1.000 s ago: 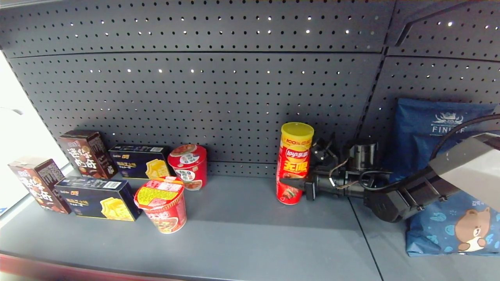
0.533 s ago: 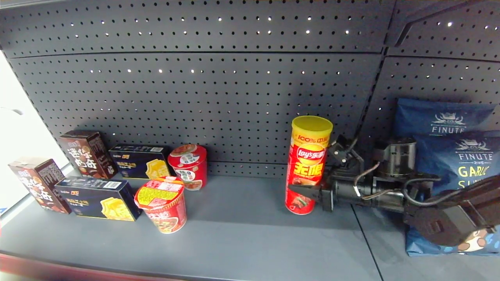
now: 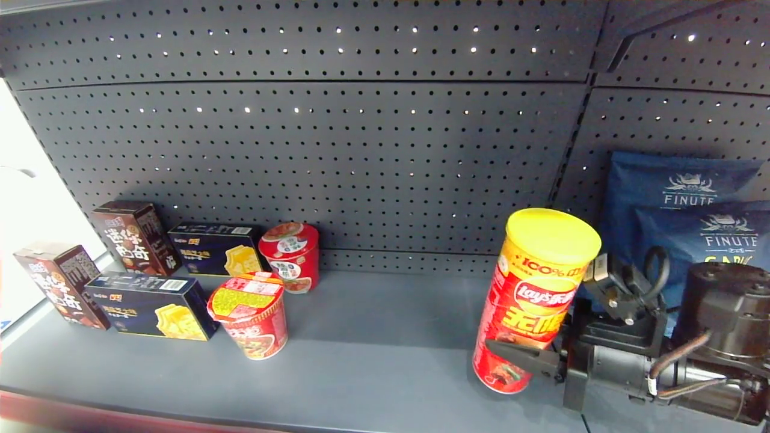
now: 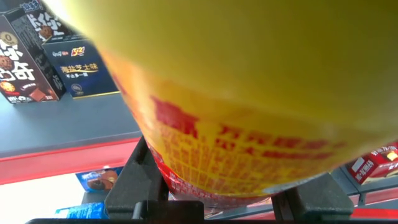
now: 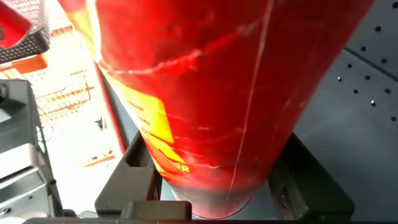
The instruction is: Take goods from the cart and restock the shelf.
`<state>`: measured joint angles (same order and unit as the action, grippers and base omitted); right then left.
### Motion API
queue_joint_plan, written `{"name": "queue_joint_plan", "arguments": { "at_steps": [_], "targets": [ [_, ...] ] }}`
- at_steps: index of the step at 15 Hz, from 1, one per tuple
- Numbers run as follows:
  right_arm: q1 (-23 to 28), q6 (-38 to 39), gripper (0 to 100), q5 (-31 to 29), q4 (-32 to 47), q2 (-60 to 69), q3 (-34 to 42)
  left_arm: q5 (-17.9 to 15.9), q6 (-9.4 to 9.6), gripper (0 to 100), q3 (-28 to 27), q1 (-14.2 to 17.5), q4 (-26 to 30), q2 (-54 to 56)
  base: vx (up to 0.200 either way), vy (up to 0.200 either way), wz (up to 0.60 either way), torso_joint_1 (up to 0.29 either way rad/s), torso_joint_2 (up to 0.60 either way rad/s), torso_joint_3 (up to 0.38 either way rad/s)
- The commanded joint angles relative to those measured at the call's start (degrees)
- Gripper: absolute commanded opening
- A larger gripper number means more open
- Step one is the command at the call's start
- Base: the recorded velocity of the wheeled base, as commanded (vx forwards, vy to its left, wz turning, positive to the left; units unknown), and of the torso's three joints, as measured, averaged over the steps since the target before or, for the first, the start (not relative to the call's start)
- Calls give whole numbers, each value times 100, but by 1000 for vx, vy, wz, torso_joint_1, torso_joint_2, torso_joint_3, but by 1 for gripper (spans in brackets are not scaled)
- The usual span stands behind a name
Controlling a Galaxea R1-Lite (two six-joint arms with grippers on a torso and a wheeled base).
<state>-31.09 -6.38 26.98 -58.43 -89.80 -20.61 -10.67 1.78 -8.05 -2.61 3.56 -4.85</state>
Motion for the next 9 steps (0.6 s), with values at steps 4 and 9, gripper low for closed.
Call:
{"name": "queue_joint_plan", "arguments": {
  "at_steps": [4, 9],
  "targets": [
    [-20, 75, 0, 9, -468, -249, 497, 12, 59, 0, 31, 6, 13, 2, 0, 0, 0, 0, 0, 0],
    [-38, 75, 0, 9, -793, -829, 348, 12, 33, 0, 75, 6, 40, 2, 0, 0, 0, 0, 0, 0]
  ]
}}
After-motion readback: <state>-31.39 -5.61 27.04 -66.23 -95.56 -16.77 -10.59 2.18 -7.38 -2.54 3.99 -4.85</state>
